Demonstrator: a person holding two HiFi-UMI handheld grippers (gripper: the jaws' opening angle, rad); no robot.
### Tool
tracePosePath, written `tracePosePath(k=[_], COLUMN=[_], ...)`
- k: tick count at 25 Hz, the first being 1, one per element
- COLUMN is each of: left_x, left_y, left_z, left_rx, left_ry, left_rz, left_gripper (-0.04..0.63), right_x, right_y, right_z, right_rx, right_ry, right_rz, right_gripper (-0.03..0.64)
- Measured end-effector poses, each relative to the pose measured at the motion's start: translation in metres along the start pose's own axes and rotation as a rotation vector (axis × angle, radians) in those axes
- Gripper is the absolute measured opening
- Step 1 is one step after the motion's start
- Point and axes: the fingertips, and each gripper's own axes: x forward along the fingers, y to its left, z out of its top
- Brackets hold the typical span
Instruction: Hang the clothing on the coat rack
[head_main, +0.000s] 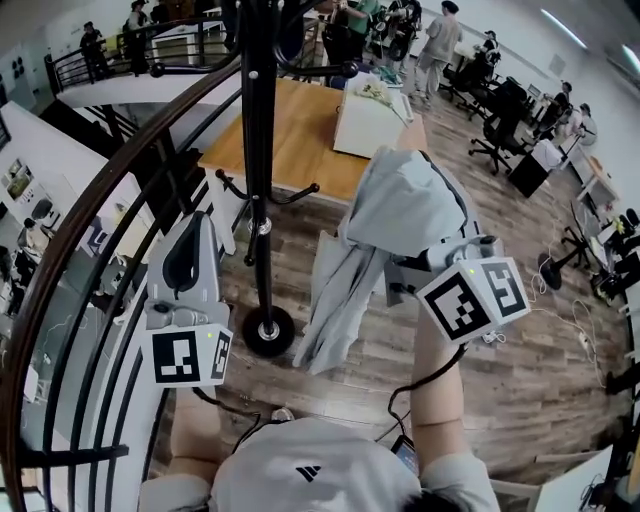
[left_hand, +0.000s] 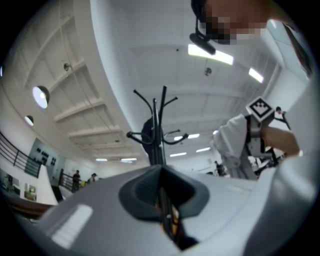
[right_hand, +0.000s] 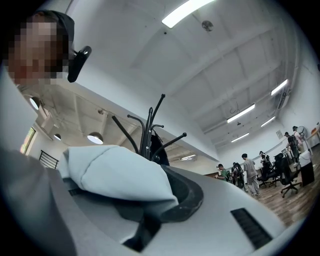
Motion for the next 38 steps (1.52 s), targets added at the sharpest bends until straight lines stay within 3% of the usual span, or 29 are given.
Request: tracePosePath(k=[18, 29, 38], left_x=[0.01, 0.006, 0.002], left_y=[0.01, 0.025, 0.039], left_z=[-0.004, -0.009, -0.012], left_rx=[-0.013, -0.005, -0.008], left_ry=[-0.011, 0.001, 0.012], left_rz=[-0.025, 0.004, 0.021], left_gripper=[0.008, 0.008, 0.008], right_x=[0.067, 0.106, 0.129], right_y=[0.008, -0.006, -0.017], right_z=[0.088, 0.063, 0.043], right_rx=[-0.078, -0.011, -0.082], right_ry=[-0.066, 0.02, 0.102], right_rz=[0.109, 0.11, 0.044], right_gripper=[0.003, 0.003, 0.003])
